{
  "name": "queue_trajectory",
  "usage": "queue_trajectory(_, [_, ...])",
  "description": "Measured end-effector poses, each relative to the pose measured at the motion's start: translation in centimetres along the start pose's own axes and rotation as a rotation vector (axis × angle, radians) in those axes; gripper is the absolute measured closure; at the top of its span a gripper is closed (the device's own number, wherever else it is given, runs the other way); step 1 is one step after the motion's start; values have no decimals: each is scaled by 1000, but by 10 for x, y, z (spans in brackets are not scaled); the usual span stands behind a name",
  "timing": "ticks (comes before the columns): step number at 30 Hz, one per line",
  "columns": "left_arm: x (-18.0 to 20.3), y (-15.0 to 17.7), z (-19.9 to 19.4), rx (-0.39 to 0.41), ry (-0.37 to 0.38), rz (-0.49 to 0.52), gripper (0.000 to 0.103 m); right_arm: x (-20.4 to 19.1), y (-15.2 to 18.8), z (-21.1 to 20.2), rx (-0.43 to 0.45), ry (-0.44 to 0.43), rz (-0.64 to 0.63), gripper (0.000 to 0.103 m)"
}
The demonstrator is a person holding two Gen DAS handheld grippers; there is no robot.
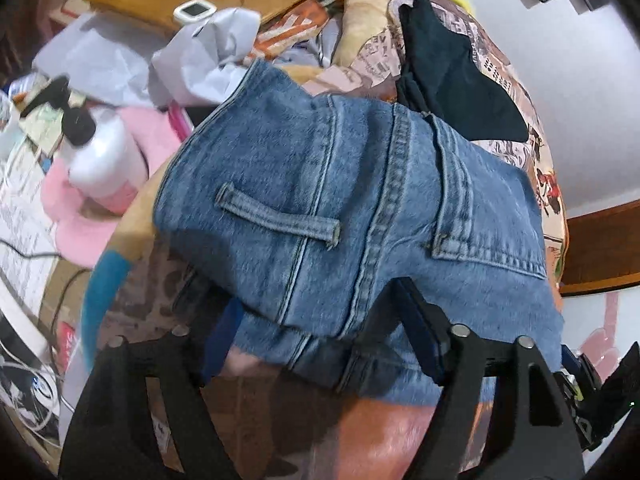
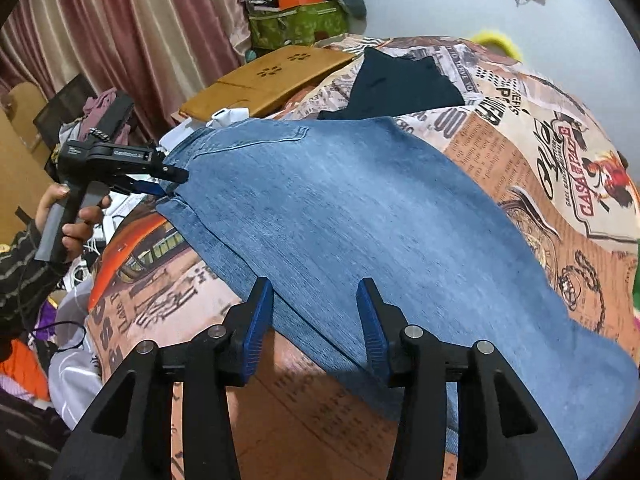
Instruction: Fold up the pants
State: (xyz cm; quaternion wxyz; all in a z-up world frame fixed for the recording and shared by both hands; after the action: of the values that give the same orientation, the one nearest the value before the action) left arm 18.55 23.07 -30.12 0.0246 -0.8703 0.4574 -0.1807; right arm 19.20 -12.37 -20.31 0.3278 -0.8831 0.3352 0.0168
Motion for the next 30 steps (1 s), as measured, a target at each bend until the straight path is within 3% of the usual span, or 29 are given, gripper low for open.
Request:
queue_trajectory(3, [10, -2, -8, 58, -62, 34, 60, -1, 5, 1, -9, -2, -8, 62])
queue_trajectory(4, [15, -3, -11, 86, -96, 57, 63, -3, 6, 1, -12, 0, -19, 62])
queue_trajectory(6, [21, -4, -18, 131, -154, 91, 81, -5, 6, 1, -12, 9, -37, 72])
queue_trajectory(9, [29, -4, -33, 197, -211, 142, 90, -4, 4, 0, 2, 4, -19, 85])
queue_trajectory(12, [35, -3, -53, 261, -225, 181, 91, -2, 2, -4, 28, 19, -1, 92])
queue_trajectory(18, [40, 10, -94, 320, -193, 213, 91, 5, 1, -20, 55, -12, 40, 94])
queue_trajectory(24, [38, 32, -79, 284, -230, 250, 91, 4, 10, -26, 43, -28, 28, 94])
queue_trajectory(30, [22, 44, -31, 171, -244, 236, 90, -1, 15, -21, 1, -35, 23, 87])
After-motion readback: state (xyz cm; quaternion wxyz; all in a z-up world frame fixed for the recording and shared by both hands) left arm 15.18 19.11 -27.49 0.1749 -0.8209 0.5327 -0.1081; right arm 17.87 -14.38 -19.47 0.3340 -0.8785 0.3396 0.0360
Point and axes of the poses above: each gripper's, at about its wrist camera, not at the fingertips, and z roughly the way its jaws point, x to its right, y to its underside, the point moved 1 cm from there along z, roughly the way its jaws point, and after that the axes turned 8 degrees about -y, right-handed, at the moved point
